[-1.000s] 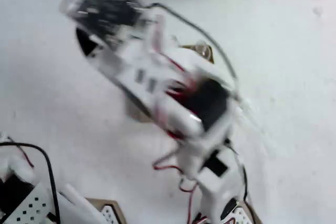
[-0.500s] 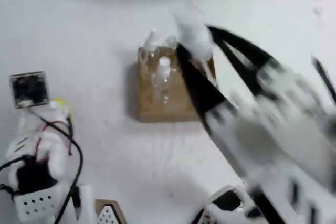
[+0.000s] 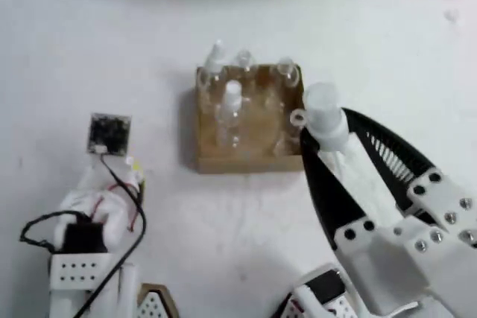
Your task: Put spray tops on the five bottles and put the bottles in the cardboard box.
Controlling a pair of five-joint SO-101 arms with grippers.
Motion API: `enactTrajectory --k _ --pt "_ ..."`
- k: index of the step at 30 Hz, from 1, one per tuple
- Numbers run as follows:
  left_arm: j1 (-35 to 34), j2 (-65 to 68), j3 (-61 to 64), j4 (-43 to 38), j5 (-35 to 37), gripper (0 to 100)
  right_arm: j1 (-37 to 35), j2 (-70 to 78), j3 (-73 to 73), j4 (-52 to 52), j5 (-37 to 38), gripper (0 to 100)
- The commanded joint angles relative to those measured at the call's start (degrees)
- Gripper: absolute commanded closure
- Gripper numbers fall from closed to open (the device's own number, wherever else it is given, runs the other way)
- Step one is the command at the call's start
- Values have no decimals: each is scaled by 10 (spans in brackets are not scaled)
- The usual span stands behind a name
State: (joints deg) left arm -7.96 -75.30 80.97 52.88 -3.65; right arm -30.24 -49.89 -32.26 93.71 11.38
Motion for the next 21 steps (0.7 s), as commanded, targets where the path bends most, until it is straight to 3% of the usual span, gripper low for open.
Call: enactTrajectory --k 1,5,21 --pt "7 -7 89 -61 2 934 5 -32 62 -37 -6 983" --pt "7 -7 139 -113 3 934 5 -65 112 -60 -6 983" --pt "10 -7 141 -119 4 933 8 -126 221 -124 -5 983"
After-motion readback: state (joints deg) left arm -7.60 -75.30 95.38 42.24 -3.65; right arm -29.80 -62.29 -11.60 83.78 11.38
